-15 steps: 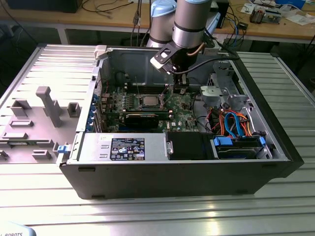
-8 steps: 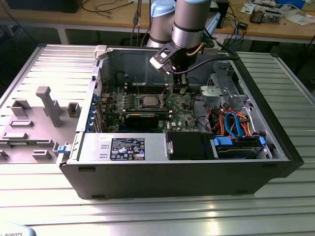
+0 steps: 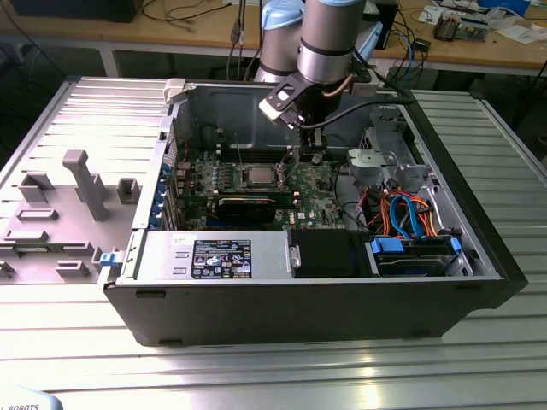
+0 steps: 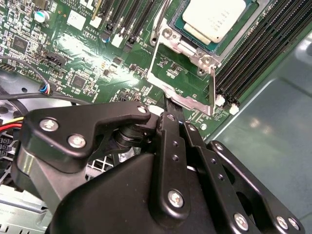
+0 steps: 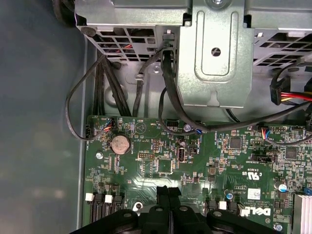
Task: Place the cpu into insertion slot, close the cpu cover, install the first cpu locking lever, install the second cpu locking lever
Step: 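Close the cpu cover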
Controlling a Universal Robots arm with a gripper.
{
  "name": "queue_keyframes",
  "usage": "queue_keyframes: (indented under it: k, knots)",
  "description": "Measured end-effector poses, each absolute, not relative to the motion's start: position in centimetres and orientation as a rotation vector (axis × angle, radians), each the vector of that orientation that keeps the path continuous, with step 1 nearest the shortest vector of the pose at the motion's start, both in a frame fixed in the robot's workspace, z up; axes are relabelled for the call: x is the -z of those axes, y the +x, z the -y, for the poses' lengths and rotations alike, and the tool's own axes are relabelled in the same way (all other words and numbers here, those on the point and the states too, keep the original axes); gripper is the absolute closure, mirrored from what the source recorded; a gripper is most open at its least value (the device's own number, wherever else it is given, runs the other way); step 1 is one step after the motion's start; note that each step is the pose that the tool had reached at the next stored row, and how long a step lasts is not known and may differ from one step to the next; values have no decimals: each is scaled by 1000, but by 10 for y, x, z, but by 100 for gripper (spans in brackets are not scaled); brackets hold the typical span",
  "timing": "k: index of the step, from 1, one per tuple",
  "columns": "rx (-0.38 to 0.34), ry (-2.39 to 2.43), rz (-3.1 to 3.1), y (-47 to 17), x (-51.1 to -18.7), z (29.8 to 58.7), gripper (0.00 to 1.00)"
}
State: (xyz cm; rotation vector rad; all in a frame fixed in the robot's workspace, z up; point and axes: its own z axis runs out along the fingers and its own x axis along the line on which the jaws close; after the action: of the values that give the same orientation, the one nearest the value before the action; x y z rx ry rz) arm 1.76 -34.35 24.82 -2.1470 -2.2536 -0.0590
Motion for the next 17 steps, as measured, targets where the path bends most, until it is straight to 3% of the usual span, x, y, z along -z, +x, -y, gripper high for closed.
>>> queue_keyframes:
  k: [17]
  knots:
    - [59,-2147,2254,1,-248,343,89]
